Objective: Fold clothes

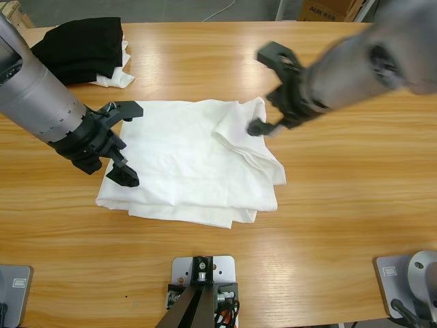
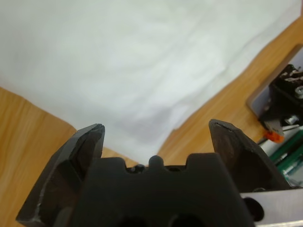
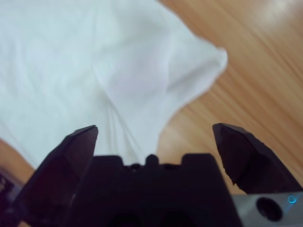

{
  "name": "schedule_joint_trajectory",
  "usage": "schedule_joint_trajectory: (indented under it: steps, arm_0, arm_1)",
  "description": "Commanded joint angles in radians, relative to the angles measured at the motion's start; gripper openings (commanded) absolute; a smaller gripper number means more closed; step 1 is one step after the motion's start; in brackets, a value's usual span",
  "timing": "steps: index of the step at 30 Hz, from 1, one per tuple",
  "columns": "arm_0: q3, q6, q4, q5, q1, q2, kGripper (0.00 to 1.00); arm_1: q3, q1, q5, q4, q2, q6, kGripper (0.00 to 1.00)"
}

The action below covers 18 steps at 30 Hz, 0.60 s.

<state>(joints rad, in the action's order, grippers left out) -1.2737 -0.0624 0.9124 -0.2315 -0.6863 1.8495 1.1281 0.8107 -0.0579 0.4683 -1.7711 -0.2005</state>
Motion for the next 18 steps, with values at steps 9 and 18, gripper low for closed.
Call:
schedule_joint_trajectory:
  steps: [9, 18]
  arm_0:
    - [0.163, 0.050, -0.144, 0.082, -0.001, 0.066, 0.849]
    - [0.173, 0.050, -0.161, 0.077, -0.001, 0.083, 0.849]
  arm_1:
    - [0.400, 0.082, -0.171, 0.252, -0.417, -0.301, 1.000]
    - [0.450, 0.082, -0.310, 0.416, -0.479, -0.323, 1.000]
